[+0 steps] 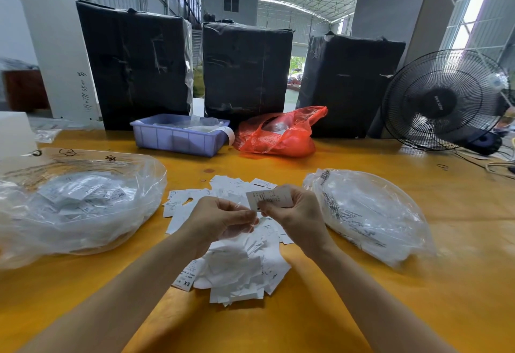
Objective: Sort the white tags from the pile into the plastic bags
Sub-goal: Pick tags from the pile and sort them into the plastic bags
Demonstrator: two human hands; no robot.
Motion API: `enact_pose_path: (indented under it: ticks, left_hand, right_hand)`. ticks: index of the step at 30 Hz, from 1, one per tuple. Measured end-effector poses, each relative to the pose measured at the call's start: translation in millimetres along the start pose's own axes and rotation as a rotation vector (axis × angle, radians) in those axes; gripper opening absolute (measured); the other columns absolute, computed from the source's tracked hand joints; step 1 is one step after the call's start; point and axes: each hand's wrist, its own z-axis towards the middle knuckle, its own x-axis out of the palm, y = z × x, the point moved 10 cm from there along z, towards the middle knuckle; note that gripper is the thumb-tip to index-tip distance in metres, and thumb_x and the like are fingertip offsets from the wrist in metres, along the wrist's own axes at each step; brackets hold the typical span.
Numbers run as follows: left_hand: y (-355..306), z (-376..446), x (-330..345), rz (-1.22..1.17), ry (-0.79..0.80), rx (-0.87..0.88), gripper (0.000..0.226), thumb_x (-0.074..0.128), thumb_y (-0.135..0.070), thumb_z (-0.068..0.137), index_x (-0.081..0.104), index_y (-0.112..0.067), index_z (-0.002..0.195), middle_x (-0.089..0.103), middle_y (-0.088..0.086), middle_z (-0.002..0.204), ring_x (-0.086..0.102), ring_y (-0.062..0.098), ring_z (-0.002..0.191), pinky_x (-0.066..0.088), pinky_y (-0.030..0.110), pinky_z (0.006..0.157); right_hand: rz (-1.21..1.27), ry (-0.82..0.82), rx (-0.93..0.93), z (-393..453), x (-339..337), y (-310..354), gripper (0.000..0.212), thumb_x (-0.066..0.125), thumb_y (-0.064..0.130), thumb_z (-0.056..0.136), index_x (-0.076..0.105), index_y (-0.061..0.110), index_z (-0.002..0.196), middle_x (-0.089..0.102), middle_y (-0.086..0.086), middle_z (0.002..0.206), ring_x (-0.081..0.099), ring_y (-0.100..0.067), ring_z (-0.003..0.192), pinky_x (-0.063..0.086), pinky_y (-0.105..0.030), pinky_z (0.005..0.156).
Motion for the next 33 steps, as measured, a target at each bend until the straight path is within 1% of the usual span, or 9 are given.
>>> enact_pose_path:
  ticks: [3,6,9,14,17,22,26,30,33]
  left_hand:
    - [1.9,-1.6,4.5,-0.046,0.034,-0.02,0.028,0.075,-0.006,0.059,0.068,0.01,0.081,0.072,0.019,0.074,0.07,0.021,0.061,0.053,0.02,0.053]
    - [3.7,-1.3,6.8,-0.054,0.051,-0.031,0.032,0.076,-0.007,0.057,0.068,0.011,0.082,0.072,0.021,0.077,0.071,0.022,0.062,0.055,0.021,0.053]
    - [5.4,0.1,5.4,-0.028,0.05,-0.027,0.032,0.077,-0.011,0.054,0.071,0.007,0.08,0.073,0.02,0.08,0.071,0.023,0.066,0.059,0.025,0.063]
    - [4.4,1.8,1.4,-0.046,0.039,-0.017,0.025,0.077,-0.01,0.053,0.073,0.004,0.072,0.072,0.021,0.078,0.071,0.024,0.066,0.059,0.025,0.062]
    - [4.0,1.0,1.4,-0.055,0.042,-0.017,0.022,0.077,-0.009,0.053,0.073,0.004,0.071,0.072,0.021,0.077,0.071,0.024,0.065,0.058,0.024,0.058]
    - [5.8,2.4,0.2,-0.04,0.039,-0.02,0.024,0.078,-0.011,0.052,0.073,0.004,0.071,0.072,0.021,0.078,0.071,0.025,0.066,0.059,0.026,0.064]
    - [6.1,3.2,-0.3,-0.024,0.041,-0.019,0.024,0.078,-0.012,0.052,0.074,0.003,0.071,0.072,0.021,0.079,0.071,0.025,0.067,0.059,0.026,0.066]
    - [6.2,3.0,1.1,-0.032,0.047,-0.022,0.026,0.077,-0.009,0.055,0.071,0.006,0.076,0.072,0.02,0.077,0.071,0.024,0.065,0.057,0.023,0.056]
    - [6.0,2.8,1.4,-0.024,0.042,-0.017,0.029,0.077,-0.008,0.056,0.069,0.008,0.079,0.072,0.02,0.075,0.071,0.022,0.063,0.054,0.02,0.054]
  right_hand:
    - [-0.019,0.019,-0.011,-0.8,3.0,-0.8,0.007,0.072,0.002,0.079,0.066,0.004,0.08,0.068,-0.014,0.078,0.058,-0.014,0.063,0.046,-0.021,0.053]
    - [-0.009,-0.008,-0.019,0.0,1.3,-2.3,0.007,0.072,0.002,0.079,0.065,0.001,0.081,0.067,-0.012,0.075,0.056,-0.005,0.058,0.043,-0.017,0.051]
    - [0.01,-0.021,-0.023,0.8,0.3,-3.1,0.008,0.072,0.001,0.079,0.064,-0.002,0.08,0.065,-0.01,0.071,0.052,0.001,0.051,0.039,-0.014,0.048]
    - [0.013,-0.037,-0.043,0.0,-0.7,-0.9,0.008,0.072,0.002,0.079,0.064,0.003,0.079,0.069,-0.018,0.077,0.061,-0.014,0.062,0.047,-0.02,0.052]
    - [-0.001,-0.033,-0.038,0.1,0.7,-1.6,0.008,0.072,0.0,0.078,0.064,0.0,0.08,0.069,-0.019,0.079,0.064,-0.019,0.068,0.051,-0.03,0.059]
    - [0.004,-0.055,-0.048,-0.1,-1.3,1.1,0.009,0.072,0.0,0.079,0.064,0.005,0.077,0.069,-0.018,0.078,0.067,-0.028,0.072,0.054,-0.036,0.063]
    - [0.0,-0.052,-0.045,1.2,-2.8,1.1,0.01,0.072,0.0,0.078,0.064,0.007,0.077,0.07,-0.018,0.076,0.067,-0.03,0.071,0.054,-0.04,0.065]
    - [-0.053,0.003,-0.051,0.4,3.5,-0.4,0.008,0.073,-0.001,0.078,0.065,-0.002,0.081,0.068,-0.016,0.078,0.062,-0.017,0.066,0.05,-0.028,0.057]
    - [-0.083,0.042,-0.041,1.2,6.9,-1.5,0.012,0.073,0.0,0.078,0.065,-0.007,0.083,0.067,-0.02,0.08,0.062,-0.021,0.068,0.051,-0.036,0.059]
